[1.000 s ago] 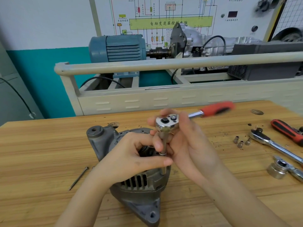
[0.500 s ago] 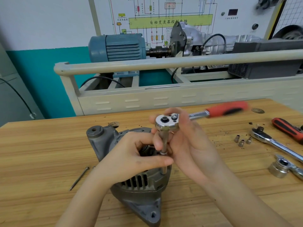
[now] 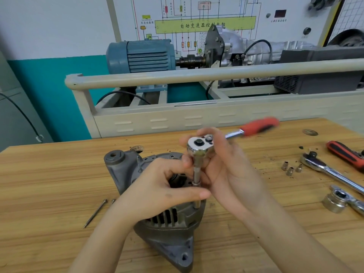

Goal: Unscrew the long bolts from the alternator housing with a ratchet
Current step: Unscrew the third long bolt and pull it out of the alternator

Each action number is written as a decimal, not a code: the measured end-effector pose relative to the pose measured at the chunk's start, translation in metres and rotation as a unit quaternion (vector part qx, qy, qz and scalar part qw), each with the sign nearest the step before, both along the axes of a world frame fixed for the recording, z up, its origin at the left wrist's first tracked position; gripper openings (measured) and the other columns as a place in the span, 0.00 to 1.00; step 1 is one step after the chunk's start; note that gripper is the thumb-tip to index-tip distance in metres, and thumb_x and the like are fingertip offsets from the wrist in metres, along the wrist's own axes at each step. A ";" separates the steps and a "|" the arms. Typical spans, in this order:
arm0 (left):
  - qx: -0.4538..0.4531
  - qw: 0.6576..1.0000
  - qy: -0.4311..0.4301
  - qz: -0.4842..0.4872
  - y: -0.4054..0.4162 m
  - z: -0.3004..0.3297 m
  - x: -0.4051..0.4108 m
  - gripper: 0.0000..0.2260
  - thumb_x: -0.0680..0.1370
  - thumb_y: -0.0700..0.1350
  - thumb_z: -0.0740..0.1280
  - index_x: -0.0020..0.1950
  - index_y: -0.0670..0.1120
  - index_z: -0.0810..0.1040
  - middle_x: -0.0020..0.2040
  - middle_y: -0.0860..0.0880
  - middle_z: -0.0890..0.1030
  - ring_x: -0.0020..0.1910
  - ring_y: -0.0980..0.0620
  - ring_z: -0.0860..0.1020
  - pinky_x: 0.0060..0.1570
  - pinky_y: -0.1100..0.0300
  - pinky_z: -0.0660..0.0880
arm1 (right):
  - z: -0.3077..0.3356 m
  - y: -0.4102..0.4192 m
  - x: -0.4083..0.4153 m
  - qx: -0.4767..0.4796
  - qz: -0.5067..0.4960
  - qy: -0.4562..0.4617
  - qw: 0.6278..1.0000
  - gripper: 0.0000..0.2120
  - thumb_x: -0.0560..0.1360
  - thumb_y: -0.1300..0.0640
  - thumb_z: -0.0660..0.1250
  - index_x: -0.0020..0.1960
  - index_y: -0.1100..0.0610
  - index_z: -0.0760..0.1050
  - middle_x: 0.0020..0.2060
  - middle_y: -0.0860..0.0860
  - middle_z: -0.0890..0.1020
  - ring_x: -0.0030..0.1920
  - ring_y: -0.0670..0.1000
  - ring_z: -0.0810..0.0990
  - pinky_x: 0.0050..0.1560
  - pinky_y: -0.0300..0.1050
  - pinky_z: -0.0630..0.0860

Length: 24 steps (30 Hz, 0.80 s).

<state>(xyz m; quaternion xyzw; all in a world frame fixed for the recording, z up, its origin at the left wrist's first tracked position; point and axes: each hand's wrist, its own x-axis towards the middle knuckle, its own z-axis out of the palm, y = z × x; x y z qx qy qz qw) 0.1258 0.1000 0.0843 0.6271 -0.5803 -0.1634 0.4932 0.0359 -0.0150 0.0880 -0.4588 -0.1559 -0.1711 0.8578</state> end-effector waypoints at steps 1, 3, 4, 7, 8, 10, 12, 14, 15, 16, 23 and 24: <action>0.010 1.000 0.001 -0.009 0.001 0.001 0.001 0.09 0.68 0.49 0.70 0.46 0.50 0.83 0.44 0.53 0.84 0.48 0.56 0.81 0.51 0.64 0.74 | 0.000 -0.001 0.000 -0.020 -0.015 0.021 0.999 0.12 0.69 0.43 0.66 0.43 0.50 0.81 0.40 0.48 0.84 0.35 0.45 0.81 0.37 0.39 0.76; 0.025 1.000 0.005 -0.018 0.002 0.001 0.003 0.11 0.69 0.49 0.70 0.49 0.48 0.82 0.47 0.50 0.84 0.50 0.54 0.81 0.53 0.61 0.74 | 0.000 -0.003 0.001 -0.035 -0.027 0.050 0.998 0.16 0.70 0.40 0.61 0.44 0.48 0.82 0.38 0.47 0.84 0.34 0.44 0.80 0.36 0.40 0.72; 0.024 0.999 0.008 -0.020 0.003 0.001 0.003 0.11 0.69 0.49 0.70 0.48 0.47 0.82 0.46 0.50 0.84 0.49 0.53 0.81 0.52 0.61 0.75 | -0.001 -0.003 0.001 -0.034 -0.021 0.049 0.998 0.16 0.70 0.40 0.61 0.44 0.48 0.82 0.37 0.47 0.84 0.34 0.44 0.80 0.36 0.40 0.73; -0.006 1.000 -0.003 0.006 0.002 -0.001 0.002 0.12 0.66 0.49 0.72 0.42 0.42 0.81 0.40 0.46 0.84 0.42 0.48 0.81 0.47 0.57 0.77 | 0.000 0.001 0.002 -0.002 0.019 -0.002 1.000 0.11 0.68 0.46 0.70 0.43 0.53 0.81 0.39 0.51 0.84 0.37 0.46 0.81 0.38 0.38 0.77; -0.017 1.000 -0.008 0.020 0.001 -0.003 0.002 0.13 0.65 0.50 0.73 0.41 0.41 0.80 0.39 0.44 0.83 0.41 0.46 0.81 0.45 0.53 0.77 | 0.000 0.002 0.001 0.013 0.031 -0.019 0.999 0.09 0.65 0.49 0.73 0.42 0.53 0.80 0.40 0.52 0.84 0.38 0.47 0.81 0.39 0.38 0.77; -0.031 0.998 -0.015 0.044 -0.001 -0.004 0.001 0.15 0.63 0.52 0.74 0.39 0.40 0.80 0.38 0.43 0.83 0.40 0.47 0.81 0.45 0.50 0.77 | 0.000 0.000 0.000 0.028 0.037 -0.035 0.998 0.10 0.61 0.54 0.77 0.40 0.54 0.79 0.41 0.52 0.83 0.39 0.48 0.81 0.40 0.40 0.77; -0.020 0.999 -0.019 0.038 -0.001 -0.003 0.000 0.14 0.64 0.52 0.73 0.40 0.42 0.80 0.39 0.45 0.83 0.41 0.49 0.81 0.46 0.52 0.77 | 0.001 -0.003 -0.001 0.019 0.033 -0.038 0.999 0.11 0.60 0.55 0.78 0.40 0.54 0.78 0.42 0.52 0.82 0.40 0.49 0.81 0.41 0.41 0.78; 0.002 1.000 -0.014 0.004 0.001 -0.001 0.002 0.09 0.66 0.50 0.72 0.43 0.47 0.81 0.41 0.50 0.84 0.44 0.54 0.81 0.48 0.60 0.76 | 0.001 -0.004 -0.001 -0.009 0.027 -0.032 0.999 0.10 0.63 0.51 0.75 0.42 0.54 0.80 0.42 0.52 0.83 0.38 0.49 0.82 0.42 0.41 0.78; 0.013 1.000 -0.016 -0.006 0.001 0.000 0.002 0.09 0.68 0.50 0.71 0.44 0.47 0.82 0.43 0.50 0.84 0.45 0.54 0.81 0.50 0.61 0.75 | 0.001 -0.004 -0.001 -0.027 0.021 -0.020 0.999 0.11 0.65 0.48 0.73 0.44 0.53 0.80 0.42 0.51 0.84 0.38 0.48 0.82 0.42 0.42 0.78; 0.023 1.000 -0.011 -0.015 0.002 0.001 0.002 0.09 0.69 0.50 0.70 0.44 0.47 0.82 0.43 0.50 0.84 0.46 0.54 0.81 0.51 0.60 0.75 | 0.001 -0.005 0.000 -0.045 0.013 -0.004 0.999 0.13 0.66 0.45 0.71 0.45 0.51 0.81 0.41 0.49 0.84 0.37 0.47 0.82 0.43 0.42 0.77; -0.023 0.999 -0.018 0.019 0.001 -0.004 -0.001 0.12 0.64 0.50 0.73 0.34 0.42 0.79 0.36 0.44 0.81 0.38 0.49 0.80 0.43 0.53 0.78 | 0.001 -0.001 0.002 0.003 0.054 -0.036 0.998 0.10 0.65 0.51 0.74 0.43 0.54 0.79 0.39 0.53 0.83 0.34 0.48 0.81 0.38 0.40 0.77; -0.028 0.999 -0.024 0.030 0.000 -0.004 -0.002 0.15 0.64 0.51 0.74 0.36 0.39 0.79 0.37 0.42 0.81 0.38 0.47 0.80 0.44 0.51 0.77 | 0.001 -0.001 0.001 0.015 0.054 -0.047 0.997 0.10 0.64 0.53 0.75 0.41 0.55 0.78 0.40 0.53 0.83 0.34 0.49 0.81 0.39 0.41 0.78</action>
